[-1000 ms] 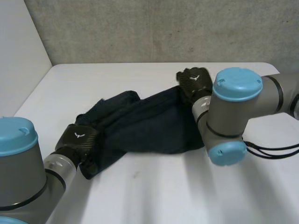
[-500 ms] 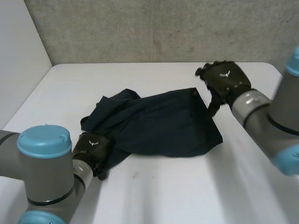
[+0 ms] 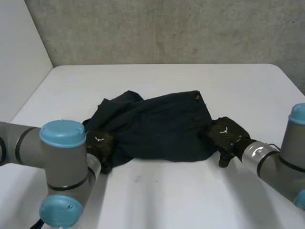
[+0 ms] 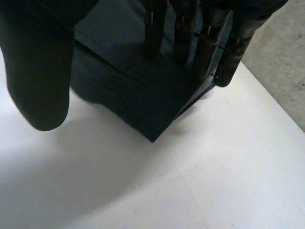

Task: Fold the shorts.

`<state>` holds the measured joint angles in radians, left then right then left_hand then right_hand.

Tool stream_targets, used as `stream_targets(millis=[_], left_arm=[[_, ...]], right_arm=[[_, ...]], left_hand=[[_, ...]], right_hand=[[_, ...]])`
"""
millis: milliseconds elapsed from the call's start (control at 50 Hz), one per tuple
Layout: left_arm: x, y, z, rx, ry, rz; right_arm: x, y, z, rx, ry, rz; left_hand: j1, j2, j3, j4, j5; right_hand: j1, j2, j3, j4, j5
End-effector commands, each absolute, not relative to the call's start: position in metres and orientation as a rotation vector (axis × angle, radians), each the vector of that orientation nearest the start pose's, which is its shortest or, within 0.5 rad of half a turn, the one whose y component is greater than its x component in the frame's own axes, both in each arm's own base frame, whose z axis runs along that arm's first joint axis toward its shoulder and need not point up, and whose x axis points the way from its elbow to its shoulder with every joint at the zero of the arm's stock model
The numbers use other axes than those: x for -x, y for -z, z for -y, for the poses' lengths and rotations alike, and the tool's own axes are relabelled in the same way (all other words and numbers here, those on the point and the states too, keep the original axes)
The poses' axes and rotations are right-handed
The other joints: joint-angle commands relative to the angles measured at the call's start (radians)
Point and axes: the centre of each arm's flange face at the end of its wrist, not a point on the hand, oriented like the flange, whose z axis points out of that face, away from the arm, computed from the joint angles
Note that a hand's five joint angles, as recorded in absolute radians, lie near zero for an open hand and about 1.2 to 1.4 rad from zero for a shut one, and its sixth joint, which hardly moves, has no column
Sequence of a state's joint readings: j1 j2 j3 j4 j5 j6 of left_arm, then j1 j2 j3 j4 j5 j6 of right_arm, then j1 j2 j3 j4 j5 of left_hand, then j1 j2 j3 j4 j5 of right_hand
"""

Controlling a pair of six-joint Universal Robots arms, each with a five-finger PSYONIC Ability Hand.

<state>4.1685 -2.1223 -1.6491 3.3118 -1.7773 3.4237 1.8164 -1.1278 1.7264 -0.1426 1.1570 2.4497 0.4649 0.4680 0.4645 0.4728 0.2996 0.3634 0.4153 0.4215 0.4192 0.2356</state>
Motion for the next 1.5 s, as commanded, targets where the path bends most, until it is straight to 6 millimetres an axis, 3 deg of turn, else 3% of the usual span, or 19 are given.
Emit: stream_targets(millis=[20, 120, 220, 360, 420, 500, 600, 680, 800, 880, 960, 1060, 1080, 1120, 1160, 1320, 1500], left_arm=[[0.278, -0.117, 0.244, -0.915, 1.665, -2.442], [0.281, -0.116, 0.248, -0.935, 1.668, -2.422], [0.282, -0.114, 0.251, -0.962, 1.662, -2.398], [0.28, -0.117, 0.256, -0.963, 1.66, -2.386], [0.279, -0.124, 0.255, -0.983, 1.666, -2.372], [0.273, -0.157, 0.248, -1.003, 1.713, -2.331], [0.268, -0.195, 0.226, -1.112, 1.728, -2.376], [0.261, -0.215, 0.214, -1.188, 1.676, -2.45], [0.242, -0.224, 0.234, -1.114, 1.616, -2.526], [0.242, -0.203, 0.261, -1.075, 1.568, -2.551], [0.248, -0.179, 0.287, -1.063, 1.523, -2.572], [0.249, -0.16, 0.32, -0.997, 1.509, -2.573], [0.249, -0.158, 0.323, -0.985, 1.508, -2.576], [0.249, -0.155, 0.326, -0.978, 1.509, -2.581], [0.251, -0.156, 0.327, -0.964, 1.524, -2.588], [0.251, -0.159, 0.329, -0.911, 1.549, -2.62], [0.252, -0.163, 0.337, -0.893, 1.582, -2.599]], right_arm=[[-0.249, -0.127, 0.288, 1.422, 1.758, -2.038], [-0.252, -0.121, 0.298, 1.419, 1.762, -2.035], [-0.255, -0.118, 0.308, 1.418, 1.777, -2.025], [-0.257, -0.118, 0.315, 1.376, 1.766, -2.041], [-0.256, -0.121, 0.313, 1.332, 1.736, -2.061], [-0.253, -0.137, 0.306, 1.274, 1.675, -2.099], [-0.246, -0.18, 0.289, 1.23, 1.591, -2.155], [-0.244, -0.204, 0.278, 1.199, 1.492, -2.206], [-0.244, -0.219, 0.273, 1.112, 1.396, -2.251], [-0.249, -0.203, 0.287, 1.036, 1.403, -2.258], [-0.269, -0.175, 0.298, 0.97, 1.417, -2.244], [-0.276, -0.161, 0.308, 0.864, 1.476, -2.3], [-0.276, -0.161, 0.309, 0.853, 1.489, -2.305], [-0.276, -0.165, 0.308, 0.844, 1.509, -2.31], [-0.277, -0.168, 0.303, 0.859, 1.508, -2.295], [-0.273, -0.189, 0.264, 1.094, 1.49, -2.129], [-0.27, -0.163, 0.258, 1.146, 1.396, -2.222]], left_hand=[[0.118, 0.115, 0.119, 0.111, 0.109], [0.133, 0.13, 0.134, 0.125, 0.124], [0.376, 0.373, 0.376, 0.368, 0.367], [0.919, 0.916, 0.919, 0.911, 0.91], [0.931, 0.928, 0.932, 0.924, 0.922], [0.931, 0.928, 0.932, 0.924, 0.922], [0.931, 0.928, 0.932, 0.924, 0.922], [0.931, 0.928, 0.932, 0.924, 0.922], [0.931, 0.928, 0.932, 0.924, 0.922], [0.931, 0.928, 0.932, 0.924, 0.922], [0.931, 0.928, 0.932, 0.924, 0.922], [0.931, 0.928, 0.932, 0.924, 0.922], [0.874, 0.87, 0.874, 0.866, 0.864], [0.844, 0.841, 0.844, 0.836, 0.835], [0.849, 0.846, 0.85, 0.842, 0.84], [0.864, 0.861, 0.865, 0.856, 0.855], [0.899, 0.896, 0.9, 0.892, 0.89]], right_hand=[[0.288, 0.236, 0.23, 0.232, 0.241], [0.511, 0.459, 0.453, 0.455, 0.464], [1.033, 0.981, 0.974, 0.977, 0.986], [1.033, 0.981, 0.975, 0.977, 0.986], [1.033, 0.981, 0.975, 0.977, 0.986], [1.033, 0.981, 0.975, 0.977, 0.986], [1.033, 0.981, 0.975, 0.977, 0.986], [1.033, 0.981, 0.975, 0.977, 0.986], [1.033, 0.981, 0.975, 0.977, 0.986], [1.033, 0.981, 0.975, 0.977, 0.986], [1.033, 0.981, 0.975, 0.977, 0.986], [1.028, 0.976, 0.97, 0.972, 0.981], [0.894, 0.842, 0.836, 0.839, 0.848], [0.552, 0.5, 0.494, 0.496, 0.505], [0.406, 0.354, 0.348, 0.35, 0.359], [0.174, 0.122, 0.116, 0.118, 0.127], [0.121, 0.069, 0.063, 0.065, 0.074]])
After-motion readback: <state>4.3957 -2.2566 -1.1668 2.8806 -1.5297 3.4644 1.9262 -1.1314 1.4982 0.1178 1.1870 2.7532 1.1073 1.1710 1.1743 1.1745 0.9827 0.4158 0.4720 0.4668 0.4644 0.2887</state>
